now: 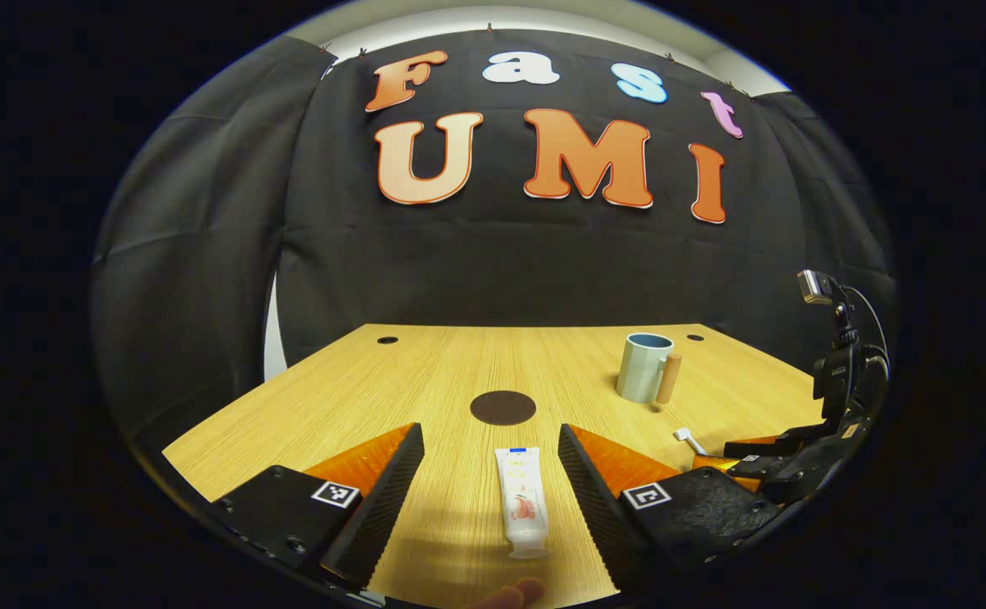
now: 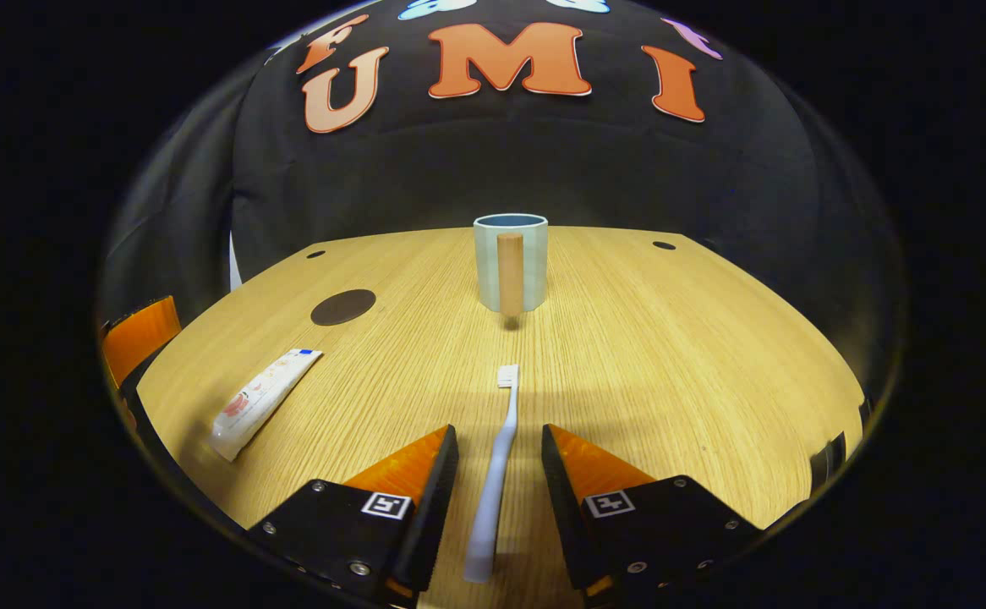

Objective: Put the toothbrush and toothpaste on the desktop into the cup, then pick up the cup and place it on the coaster on the desktop.

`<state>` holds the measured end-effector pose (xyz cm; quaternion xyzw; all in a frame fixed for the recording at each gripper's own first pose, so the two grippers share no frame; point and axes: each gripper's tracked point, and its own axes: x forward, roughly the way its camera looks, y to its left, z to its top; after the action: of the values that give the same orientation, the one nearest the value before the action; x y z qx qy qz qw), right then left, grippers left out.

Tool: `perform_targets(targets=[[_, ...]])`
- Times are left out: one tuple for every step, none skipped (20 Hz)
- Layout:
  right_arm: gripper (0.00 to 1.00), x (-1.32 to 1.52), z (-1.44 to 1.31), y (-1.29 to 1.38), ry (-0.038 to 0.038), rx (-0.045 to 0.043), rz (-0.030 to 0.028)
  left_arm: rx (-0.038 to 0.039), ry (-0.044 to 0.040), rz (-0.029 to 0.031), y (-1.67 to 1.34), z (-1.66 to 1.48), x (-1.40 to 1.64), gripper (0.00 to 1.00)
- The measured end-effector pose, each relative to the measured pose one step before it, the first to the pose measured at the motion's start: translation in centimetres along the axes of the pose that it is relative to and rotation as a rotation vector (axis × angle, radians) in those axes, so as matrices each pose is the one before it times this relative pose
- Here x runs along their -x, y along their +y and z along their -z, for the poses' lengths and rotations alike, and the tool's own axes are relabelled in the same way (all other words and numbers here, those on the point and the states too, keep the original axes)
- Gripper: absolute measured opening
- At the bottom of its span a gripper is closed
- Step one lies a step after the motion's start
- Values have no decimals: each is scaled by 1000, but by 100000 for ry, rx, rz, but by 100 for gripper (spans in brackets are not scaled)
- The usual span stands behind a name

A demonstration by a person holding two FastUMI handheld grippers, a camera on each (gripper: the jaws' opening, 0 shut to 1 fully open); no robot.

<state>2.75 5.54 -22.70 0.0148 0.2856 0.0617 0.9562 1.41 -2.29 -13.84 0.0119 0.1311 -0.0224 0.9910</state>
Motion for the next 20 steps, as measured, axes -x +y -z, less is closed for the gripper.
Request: perform_targets(targets=[[52,29,-57,-103,-294,-716,510,25,1233,-115,1,338,-177,97],[46,-153,-101,-302,524,-157,945,22,1086,-14,62,349,-194,97],[40,-54,11,-37,-175,-24,411,2,1123,35,13,355,-182,97],[30,-20,-9,-259,255,-590,768,209,1759,117,-117,434,-283,97],[22,-58,100,-252,-53,-626,784,448,2441,157,-213,697,-320,97],[16,103,80,-115,6,-189,117,741,2479,685,-275,619,-352,97],[12,-37,33,-27,198,347,-340,453,2649,1124,-463,708,-459,97],[10,-13,-41,-40,11,528,-310,268,3368,649,-150,766,-399,97],[9,173,2,11,-27,18,-371,213,3275,638,-242,610,-302,97],[7,41,-16,52,-185,-17,-679,187,3222,355,-308,666,-416,98],[6,17,-14,132,-82,36,-1230,177,3243,490,-422,686,-215,98],[5,28,83,381,11,-357,-2171,-6,2186,339,-284,403,-355,97],[5,95,21,295,-156,-186,-1803,-315,2180,904,-320,396,-412,98],[5,152,-22,-80,-514,477,-330,-494,2855,782,-315,458,-520,98],[5,81,-135,-1,-1079,854,-299,-698,3479,286,-280,700,-82,96],[5,112,-130,97,-1168,367,-827,-312,1214,162,-163,188,-460,93],[5,168,-178,258,-865,0,-1073,-27,779,-130,-5,76,-179,91],[5,169,-155,188,-760,-245,-937,-288,546,-482,36,-19,-278,92],[5,121,-229,103,-688,114,-820,-194,117,-348,77,71,-446,92],[5,323,-265,29,-967,364,-503,-224,427,-523,127,-48,-354,90]])
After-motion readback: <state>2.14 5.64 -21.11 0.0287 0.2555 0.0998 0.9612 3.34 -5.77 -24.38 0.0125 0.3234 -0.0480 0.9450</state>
